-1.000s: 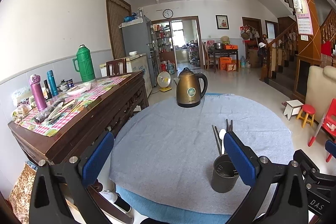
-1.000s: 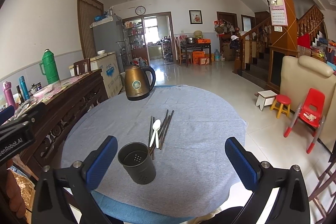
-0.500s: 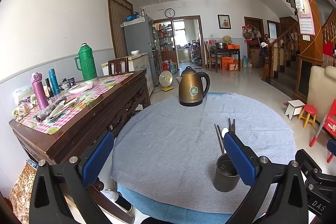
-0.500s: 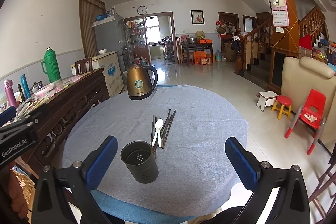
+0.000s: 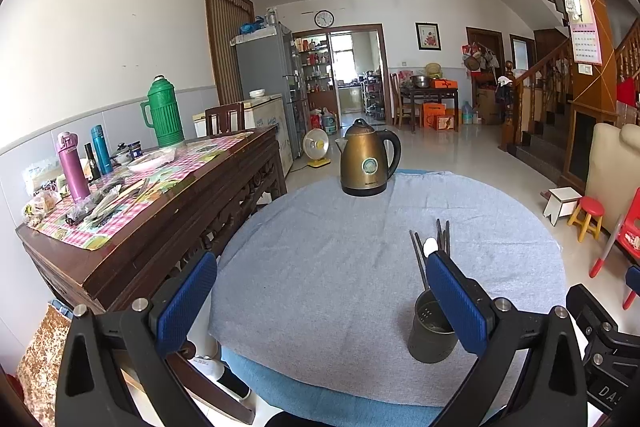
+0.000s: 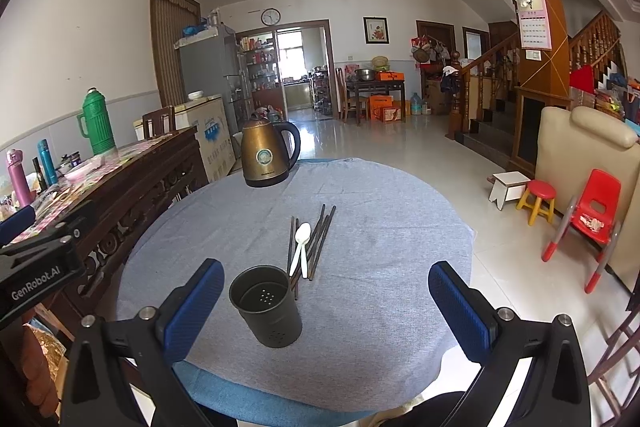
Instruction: Organize utensils
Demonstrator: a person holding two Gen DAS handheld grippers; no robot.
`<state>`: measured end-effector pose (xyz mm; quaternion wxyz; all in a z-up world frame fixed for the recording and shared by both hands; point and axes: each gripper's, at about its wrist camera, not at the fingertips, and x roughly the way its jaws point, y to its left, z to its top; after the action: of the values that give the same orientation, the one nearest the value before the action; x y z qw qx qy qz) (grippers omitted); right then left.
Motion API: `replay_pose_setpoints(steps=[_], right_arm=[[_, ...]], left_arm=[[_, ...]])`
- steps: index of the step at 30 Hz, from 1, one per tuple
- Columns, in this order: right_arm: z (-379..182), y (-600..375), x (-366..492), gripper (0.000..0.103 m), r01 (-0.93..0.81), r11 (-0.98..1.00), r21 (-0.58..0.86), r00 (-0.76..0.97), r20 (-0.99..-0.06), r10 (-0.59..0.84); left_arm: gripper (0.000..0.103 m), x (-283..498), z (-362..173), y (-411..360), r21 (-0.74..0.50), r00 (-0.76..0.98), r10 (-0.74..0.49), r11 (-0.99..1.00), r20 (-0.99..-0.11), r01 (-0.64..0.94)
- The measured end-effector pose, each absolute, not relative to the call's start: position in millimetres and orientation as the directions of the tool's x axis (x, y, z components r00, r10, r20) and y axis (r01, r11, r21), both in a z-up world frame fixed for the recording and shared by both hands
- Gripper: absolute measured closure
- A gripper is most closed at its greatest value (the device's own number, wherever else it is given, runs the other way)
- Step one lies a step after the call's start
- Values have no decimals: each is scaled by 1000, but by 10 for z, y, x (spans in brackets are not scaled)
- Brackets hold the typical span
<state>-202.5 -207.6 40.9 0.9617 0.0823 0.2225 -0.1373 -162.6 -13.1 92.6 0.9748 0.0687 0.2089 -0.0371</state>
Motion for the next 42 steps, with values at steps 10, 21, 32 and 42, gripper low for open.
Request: replay_pose_setpoints(steps=[10, 21, 32, 42], right_arm=[[395, -2057, -2006, 0, 299, 949, 98, 862, -455, -225], [352, -2067, -1872, 0, 305, 947, 105, 852, -474, -222], [264, -2105, -1687, 0, 317, 944, 98, 834, -502, -228], [155, -2167, -1496, 0, 312, 945, 99, 819, -532, -215]], left_arm=[[0, -1595, 892, -125, 115, 909, -40, 989, -415, 97], [0, -1466, 811, -130, 112, 901, -38, 989, -433, 96], [0, -1238, 661, -119, 101, 881, -35, 990, -471, 94], [0, -1059, 545, -114, 99, 868, -22, 992, -496, 82]])
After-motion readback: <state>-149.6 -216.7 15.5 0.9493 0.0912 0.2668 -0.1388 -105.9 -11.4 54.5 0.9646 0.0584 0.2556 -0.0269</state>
